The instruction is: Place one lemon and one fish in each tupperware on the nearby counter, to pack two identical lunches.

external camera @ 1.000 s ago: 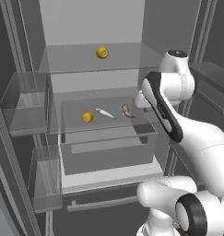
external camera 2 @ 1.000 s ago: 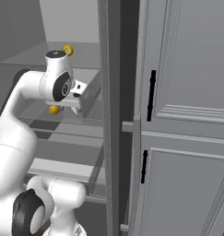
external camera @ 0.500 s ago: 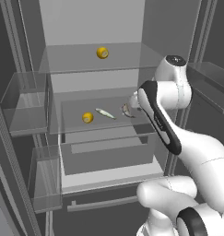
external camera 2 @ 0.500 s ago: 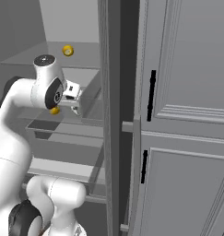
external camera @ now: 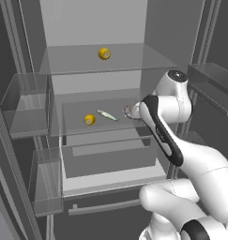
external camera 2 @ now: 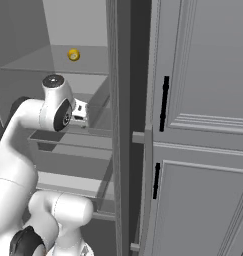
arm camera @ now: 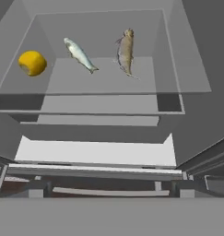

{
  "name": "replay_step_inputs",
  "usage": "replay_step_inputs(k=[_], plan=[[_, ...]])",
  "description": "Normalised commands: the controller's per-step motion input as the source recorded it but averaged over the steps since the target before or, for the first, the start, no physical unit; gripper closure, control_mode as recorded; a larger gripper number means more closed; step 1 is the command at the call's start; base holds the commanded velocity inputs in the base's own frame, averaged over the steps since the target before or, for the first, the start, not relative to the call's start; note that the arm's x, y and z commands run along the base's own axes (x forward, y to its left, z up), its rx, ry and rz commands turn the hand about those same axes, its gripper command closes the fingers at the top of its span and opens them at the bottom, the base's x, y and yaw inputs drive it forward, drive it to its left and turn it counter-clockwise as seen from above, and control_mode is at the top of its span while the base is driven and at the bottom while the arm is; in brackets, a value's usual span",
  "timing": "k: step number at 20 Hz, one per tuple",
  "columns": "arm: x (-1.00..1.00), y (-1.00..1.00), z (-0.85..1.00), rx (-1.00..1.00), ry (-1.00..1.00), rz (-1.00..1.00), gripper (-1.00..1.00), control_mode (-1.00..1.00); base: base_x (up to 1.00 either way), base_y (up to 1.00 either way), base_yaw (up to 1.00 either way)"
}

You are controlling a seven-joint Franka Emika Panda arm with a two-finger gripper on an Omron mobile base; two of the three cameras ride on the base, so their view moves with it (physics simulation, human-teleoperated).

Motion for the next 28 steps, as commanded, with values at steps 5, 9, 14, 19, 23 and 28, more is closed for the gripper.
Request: replay_step_inputs(k=[5,9,14,19,23,28], plan=[[0.35,0.00,-0.46,0.00,-0.03,-0.04,-1.00,-1.00,0.00,0.00,0.00],[0.51,-0.01,-0.16,0.00,-0.04,-0.06,-1.00,-1.00,0.00,0.00,0.00],[0.63,0.00,-0.05,0.00,0.00,-0.07,-1.00,-1.00,0.00,0.00,0.00],[0.62,-0.07,-0.02,0.00,0.00,-0.05,-1.00,-1.00,0.00,0.00,0.00],[0.51,0.00,-0.15,-0.01,0.00,-0.01,-1.00,-1.00,0.00,0.00,0.00],[0.46,0.00,-0.25,-0.02,-0.01,0.00,-1.00,-1.00,0.00,0.00,0.00]])
